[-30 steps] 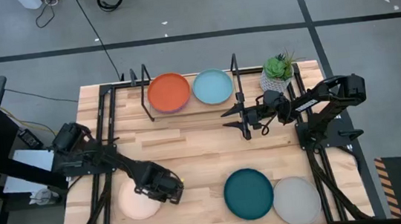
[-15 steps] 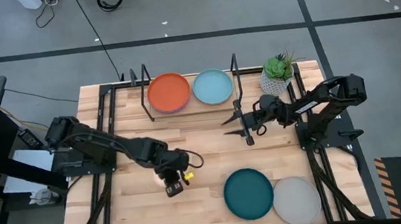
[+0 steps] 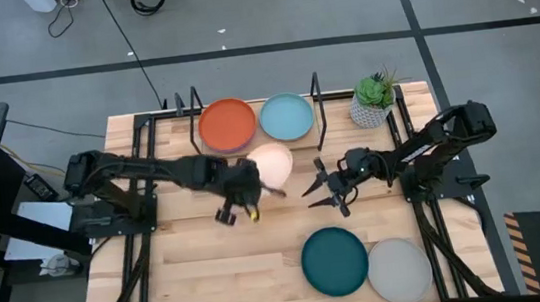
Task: Place and stack plates onto a shelf
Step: Stack the white plate on the top of light blue plate on the shelf
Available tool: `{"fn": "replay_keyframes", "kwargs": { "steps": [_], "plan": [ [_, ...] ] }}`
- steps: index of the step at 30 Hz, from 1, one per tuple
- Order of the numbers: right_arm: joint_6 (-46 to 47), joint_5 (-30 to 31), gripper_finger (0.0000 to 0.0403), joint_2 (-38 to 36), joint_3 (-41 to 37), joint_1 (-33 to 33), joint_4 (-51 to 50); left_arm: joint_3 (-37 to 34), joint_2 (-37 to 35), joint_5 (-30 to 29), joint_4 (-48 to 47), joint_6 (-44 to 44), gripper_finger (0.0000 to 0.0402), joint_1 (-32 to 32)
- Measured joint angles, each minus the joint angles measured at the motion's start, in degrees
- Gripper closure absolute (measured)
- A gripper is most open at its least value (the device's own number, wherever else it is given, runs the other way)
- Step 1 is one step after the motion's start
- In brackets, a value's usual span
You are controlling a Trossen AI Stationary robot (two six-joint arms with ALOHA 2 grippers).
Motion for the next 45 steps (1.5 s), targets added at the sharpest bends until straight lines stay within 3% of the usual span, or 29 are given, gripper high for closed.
{"fn": "replay_keyframes", "kwargs": {
  "steps": [9, 14, 19, 26, 34, 39, 45],
  "plan": [
    [0.67, 9.37, 0.0234, 0.00, -0.03, 6.33, 0.47, 0.00, 1.90, -2.75, 8.15, 16.21, 0.0388, 10.38],
    [0.80, 13.61, 0.0234, -0.25, -0.36, 8.35, 0.47, -0.04, 3.04, -3.49, 9.21, 22.49, 0.0388, 13.67],
    [1.59, 16.00, 0.0234, -0.28, -0.69, 9.74, 0.32, -0.10, 3.60, -4.00, 16.59, 28.91, 0.0388, 14.81],
    [3.68, 19.17, 0.0234, -0.28, -0.79, 11.99, -0.90, 0.02, 3.67, -3.07, 22.13, 31.56, 0.0388, 19.58],
    [4.53, 24.10, 0.0234, -0.28, -0.79, 15.45, -0.92, -0.02, 9.56, -2.15, 33.76, 35.48, 0.0382, 21.35],
    [4.30, 25.64, 0.0234, -0.28, -0.79, 16.95, -0.95, -0.04, 12.93, -2.60, 34.26, 41.01, 0.0383, 21.62],
    [3.54, 25.77, 0.0234, -0.28, -0.79, 17.23, -0.93, -0.09, 14.74, -2.36, 33.20, 40.92, 0.0383, 21.73]
  ]
}}
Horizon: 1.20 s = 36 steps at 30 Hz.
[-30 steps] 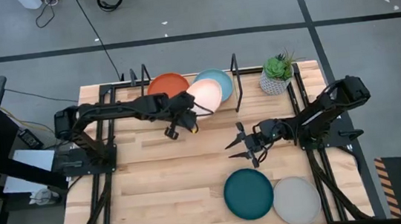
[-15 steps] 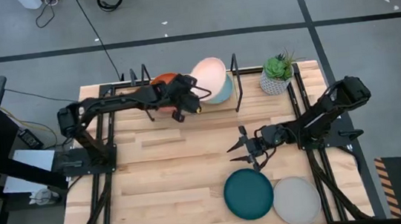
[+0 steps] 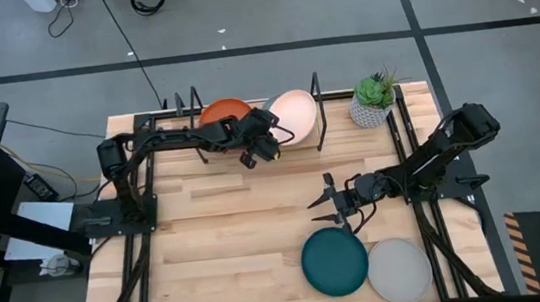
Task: Place and stack plates onto a shelf
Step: Stack the white plate on the top of light blue plate on the shelf
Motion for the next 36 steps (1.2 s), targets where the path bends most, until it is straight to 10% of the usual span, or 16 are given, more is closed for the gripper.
{"fn": "replay_keyframes", "kwargs": {
  "steps": [36],
  "plan": [
    [-0.32, -0.02, 0.0234, 0.00, 0.00, 0.01, 0.11, 0.03, 1.66, -9.99, 4.45, -7.33, 0.0313, -0.13]
  ]
}}
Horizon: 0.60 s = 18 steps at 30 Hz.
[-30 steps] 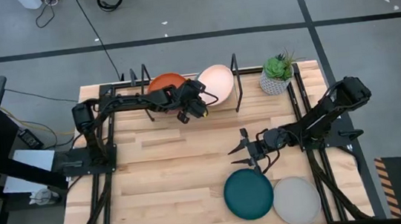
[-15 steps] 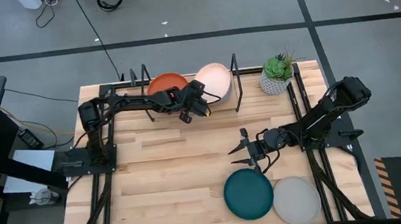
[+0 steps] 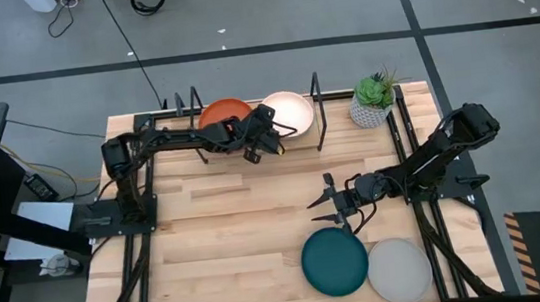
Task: Place and stack plates onto a shelf
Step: Stack the white plate on the top of light blue plate on the shelf
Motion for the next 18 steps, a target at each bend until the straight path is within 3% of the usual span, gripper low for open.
{"fn": "replay_keyframes", "kwargs": {
  "steps": [6, 10, 18],
  "plan": [
    [-0.64, 1.86, 0.0234, 0.00, 0.00, -0.01, -0.61, 0.04, -4.27, 1.62, -3.69, -3.04, 0.0289, -0.06],
    [-1.46, 4.66, 0.0234, 0.00, 0.02, -0.01, -1.14, 0.07, -5.84, 5.21, -7.23, -11.47, 0.0288, -1.07],
    [-5.60, 8.59, 0.0234, 0.00, 0.02, -0.01, 1.61, 0.03, -2.92, -1.73, -3.87, -23.56, 0.0298, -0.10]
  ]
}}
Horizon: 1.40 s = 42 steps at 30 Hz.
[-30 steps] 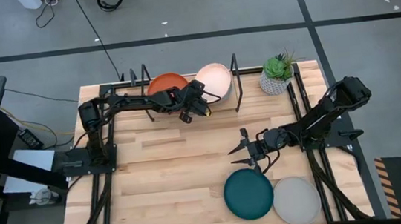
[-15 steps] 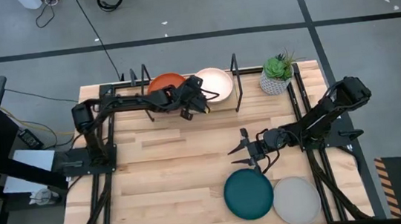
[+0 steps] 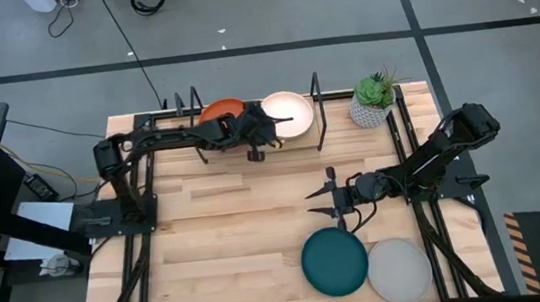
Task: Place and stack plates onto a shelf
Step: Stack the white plate on the top of light blue plate on the shelf
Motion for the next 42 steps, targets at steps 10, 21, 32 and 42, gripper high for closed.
{"fn": "replay_keyframes", "kwargs": {
  "steps": [10, 21, 32, 42],
  "plan": [
    [-2.11, 0.20, 0.0234, 0.00, 0.00, -0.12, -1.22, -0.05, 5.50, -9.95, 5.85, 8.02, 0.0299, -0.75],
    [-2.50, 0.72, 0.0234, 0.00, 0.00, -0.11, -1.35, 0.07, -2.13, -14.42, 3.64, 3.44, 0.0299, -2.08],
    [-3.09, 0.35, 0.0234, 0.00, 0.00, -0.15, -0.45, -0.05, -2.57, 4.07, -3.44, -17.49, 0.0299, 10.80],
    [-3.64, 0.20, 0.0234, 0.00, 0.00, -0.17, -0.39, -0.05, 0.84, 8.47, 3.64, -18.82, 0.0299, 12.16]
  ]
}}
